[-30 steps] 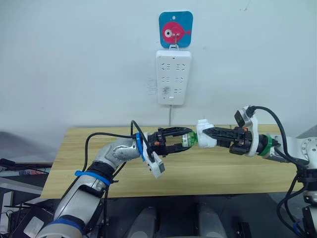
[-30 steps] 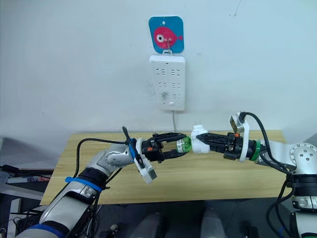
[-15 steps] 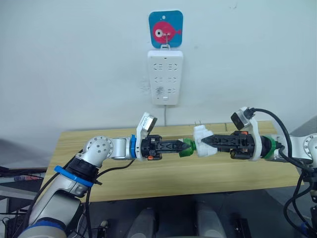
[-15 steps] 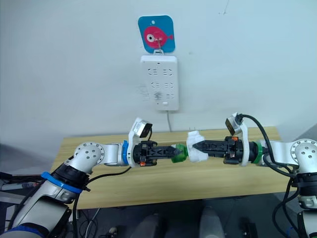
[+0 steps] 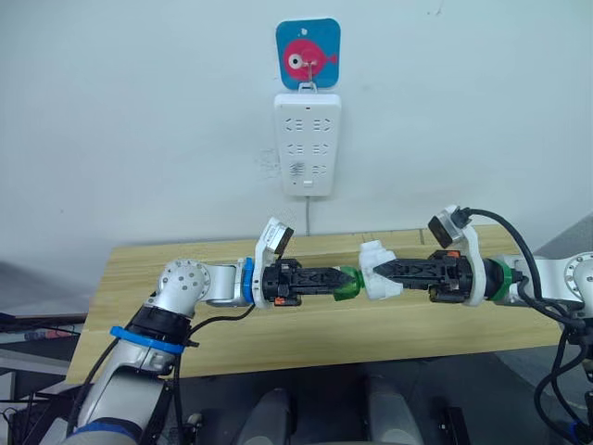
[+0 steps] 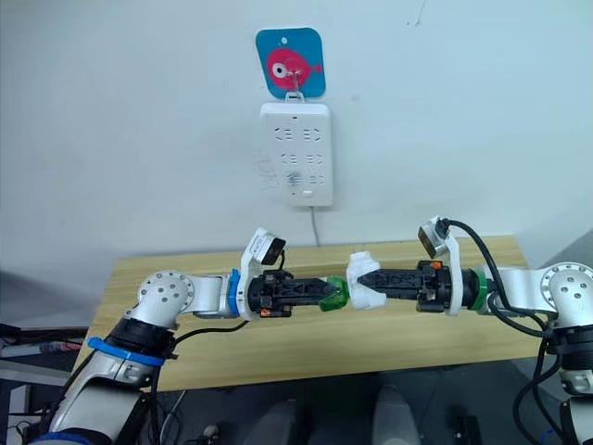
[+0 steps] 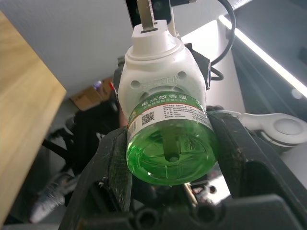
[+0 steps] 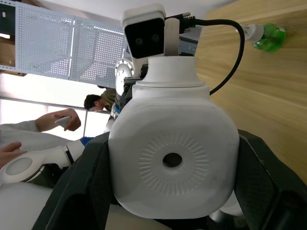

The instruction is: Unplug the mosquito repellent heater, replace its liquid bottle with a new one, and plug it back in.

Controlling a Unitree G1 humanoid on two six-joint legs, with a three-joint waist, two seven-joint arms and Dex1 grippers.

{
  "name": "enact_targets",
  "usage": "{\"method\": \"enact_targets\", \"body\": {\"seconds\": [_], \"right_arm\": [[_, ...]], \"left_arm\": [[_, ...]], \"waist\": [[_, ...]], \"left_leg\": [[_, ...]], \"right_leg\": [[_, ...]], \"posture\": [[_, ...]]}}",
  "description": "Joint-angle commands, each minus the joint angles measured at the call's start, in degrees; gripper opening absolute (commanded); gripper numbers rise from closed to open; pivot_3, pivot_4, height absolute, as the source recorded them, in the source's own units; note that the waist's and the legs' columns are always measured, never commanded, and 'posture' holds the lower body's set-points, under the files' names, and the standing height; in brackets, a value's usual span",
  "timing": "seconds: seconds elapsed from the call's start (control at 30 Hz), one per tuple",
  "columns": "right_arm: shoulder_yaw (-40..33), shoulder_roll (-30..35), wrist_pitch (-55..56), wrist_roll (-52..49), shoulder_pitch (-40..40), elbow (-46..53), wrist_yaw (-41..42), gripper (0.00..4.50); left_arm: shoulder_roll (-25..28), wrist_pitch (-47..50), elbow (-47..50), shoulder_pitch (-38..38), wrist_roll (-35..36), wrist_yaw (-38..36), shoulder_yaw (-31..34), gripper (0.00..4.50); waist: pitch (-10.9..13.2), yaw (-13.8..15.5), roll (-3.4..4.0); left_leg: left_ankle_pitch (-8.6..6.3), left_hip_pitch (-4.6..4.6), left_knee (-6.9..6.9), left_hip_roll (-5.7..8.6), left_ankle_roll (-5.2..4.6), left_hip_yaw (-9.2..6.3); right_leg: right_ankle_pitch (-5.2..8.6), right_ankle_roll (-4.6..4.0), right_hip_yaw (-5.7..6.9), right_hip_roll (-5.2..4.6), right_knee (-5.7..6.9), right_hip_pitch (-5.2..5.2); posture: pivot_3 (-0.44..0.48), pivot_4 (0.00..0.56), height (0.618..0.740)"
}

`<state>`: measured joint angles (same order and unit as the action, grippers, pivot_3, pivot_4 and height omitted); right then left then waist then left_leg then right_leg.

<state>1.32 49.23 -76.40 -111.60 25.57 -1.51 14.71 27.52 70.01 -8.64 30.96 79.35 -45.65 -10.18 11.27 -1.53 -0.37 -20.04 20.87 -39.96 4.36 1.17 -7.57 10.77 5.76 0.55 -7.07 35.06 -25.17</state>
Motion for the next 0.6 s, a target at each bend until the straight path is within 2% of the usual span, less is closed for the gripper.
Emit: {"method": "enact_targets", "body": {"seconds": [0.03,0.13,0.27,0.33,0.4,0.47,0.53,0.6], "right_arm": [[-2.38,1.06,0.94,-1.4,1.16,-0.34,0.65,2.96],[-3.15,2.04,0.85,-1.4,0.7,-1.22,0.97,2.96],[-4.59,2.76,1.35,-1.4,-0.14,-2.64,1.04,2.96],[-5.26,2.34,1.89,-1.4,-0.1,-3.19,0.46,2.96],[-5.75,2.01,2.24,-1.4,-0.01,-3.81,-0.04,2.96],[-5.85,2.03,2.56,-1.4,0.16,-4.73,-0.46,2.96],[-5.82,2.0,2.8,-1.18,0.26,-5.35,-0.78,2.96],[-5.87,1.62,2.99,-1.29,0.58,-5.85,-1.15,2.96]], "left_arm": [[-0.74,0.31,-0.01,-0.95,-2.29,0.39,4.2,3.55],[0.44,0.07,-1.06,-1.83,-5.55,-0.6,6.61,4.47],[5.14,-0.43,-0.73,-3.93,-9.72,-4.17,9.42,4.5],[8.59,-6.57,5.42,-6.1,-15.8,-9.62,7.44,4.5],[10.91,-17.62,12.36,-8.61,-24.67,-15.13,4.32,4.5],[11.38,-37.29,17.05,-10.86,-38.62,-19.3,0.33,4.5],[8.57,-53.48,16.41,-11.71,-49.6,-17.62,-1.43,4.5],[4.04,-80.15,9.96,-10.54,-64.48,-10.32,-1.33,4.5]], "waist": [[0.0,0.01,0.0],[0.0,0.0,0.0],[0.0,-0.08,0.0],[0.0,-0.09,0.0],[0.0,-0.02,0.01],[0.01,0.28,0.01],[0.0,1.34,0.02],[0.0,2.06,0.01]], "left_leg": [[0.0,0.0,0.0,0.0,0.0,0.01],[0.0,0.0,0.01,0.0,0.0,0.02],[0.0,0.0,0.03,-0.01,0.0,0.03],[0.0,0.0,0.04,-0.02,0.0,0.03],[0.0,0.03,0.06,-0.03,0.0,0.05],[-0.01,0.03,0.06,-0.02,0.01,0.07],[-0.01,0.04,0.05,-0.02,0.01,0.13],[-0.01,0.05,0.02,-0.03,0.01,0.2]], "right_leg": [[0.0,0.0,-0.01,0.0,0.0,-0.01],[0.0,0.0,-0.01,0.0,0.0,-0.01],[0.0,0.0,-0.01,0.0,0.0,-0.04],[0.0,-0.01,-0.01,0.0,0.0,-0.05],[0.0,-0.01,-0.02,0.0,-0.02,-0.05],[0.0,-0.02,-0.03,-0.05,-0.05,-0.05],[-0.02,-0.04,-0.03,-0.11,-0.1,-0.01],[-0.03,-0.05,-0.03,-0.14,-0.11,0.0]], "posture": [[0.024,0.223,0.74],[0.014,0.218,0.74],[0.009,0.217,0.74],[0.009,0.217,0.74],[0.011,0.217,0.74],[0.016,0.216,0.74],[0.023,0.215,0.74],[0.026,0.214,0.74]]}}
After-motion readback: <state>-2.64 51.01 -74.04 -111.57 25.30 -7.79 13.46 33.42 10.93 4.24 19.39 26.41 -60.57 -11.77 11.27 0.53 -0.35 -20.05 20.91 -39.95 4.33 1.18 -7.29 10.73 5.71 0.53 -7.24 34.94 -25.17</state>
